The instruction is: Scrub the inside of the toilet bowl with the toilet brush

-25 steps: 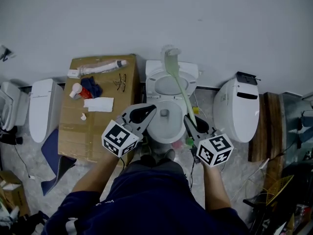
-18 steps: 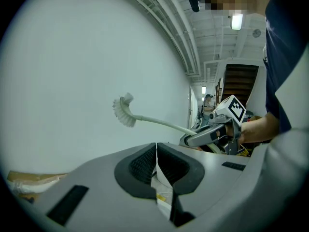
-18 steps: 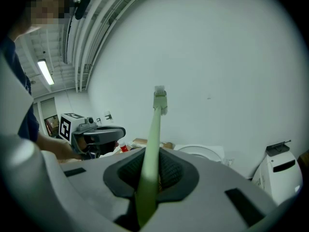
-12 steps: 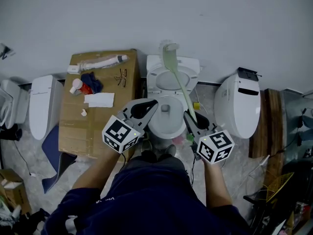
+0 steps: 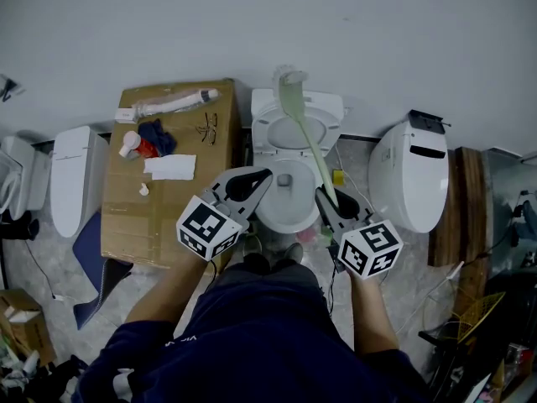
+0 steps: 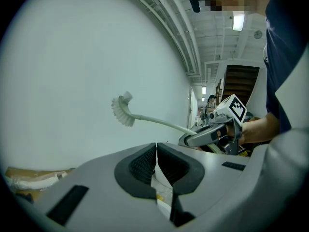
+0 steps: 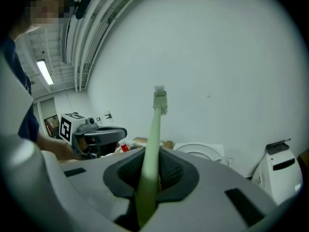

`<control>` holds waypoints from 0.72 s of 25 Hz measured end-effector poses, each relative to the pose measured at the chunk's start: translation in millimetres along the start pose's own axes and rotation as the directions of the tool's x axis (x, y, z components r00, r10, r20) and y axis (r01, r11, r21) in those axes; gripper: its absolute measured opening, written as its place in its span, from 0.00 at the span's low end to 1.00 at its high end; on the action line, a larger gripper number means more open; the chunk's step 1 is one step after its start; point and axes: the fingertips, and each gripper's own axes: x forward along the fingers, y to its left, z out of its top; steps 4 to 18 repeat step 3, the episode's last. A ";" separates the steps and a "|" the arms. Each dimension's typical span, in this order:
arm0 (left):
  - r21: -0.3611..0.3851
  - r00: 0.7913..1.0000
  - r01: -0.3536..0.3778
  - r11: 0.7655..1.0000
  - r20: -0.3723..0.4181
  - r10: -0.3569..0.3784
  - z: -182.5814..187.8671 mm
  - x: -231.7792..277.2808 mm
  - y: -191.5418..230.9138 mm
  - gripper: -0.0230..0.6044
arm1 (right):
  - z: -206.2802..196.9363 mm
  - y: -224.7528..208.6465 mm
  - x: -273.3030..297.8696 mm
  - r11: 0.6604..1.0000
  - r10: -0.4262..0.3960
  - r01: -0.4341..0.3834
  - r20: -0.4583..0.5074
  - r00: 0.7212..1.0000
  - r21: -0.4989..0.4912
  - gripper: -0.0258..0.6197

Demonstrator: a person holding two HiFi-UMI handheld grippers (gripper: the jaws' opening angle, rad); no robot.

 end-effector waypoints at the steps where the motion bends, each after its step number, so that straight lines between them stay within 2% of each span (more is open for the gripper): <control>1: 0.000 1.000 0.000 1.000 0.000 0.000 0.2 0.8 0.7 0.09 | 0.6 -0.6 0.5 1.000 0.000 0.000 0.000 1.000 -0.001 0.13; 18: 0.000 1.000 -0.001 1.000 -0.001 0.001 0.6 2.6 2.5 0.09 | 1.8 -2.0 1.9 1.000 0.001 -0.001 -0.001 1.000 -0.002 0.13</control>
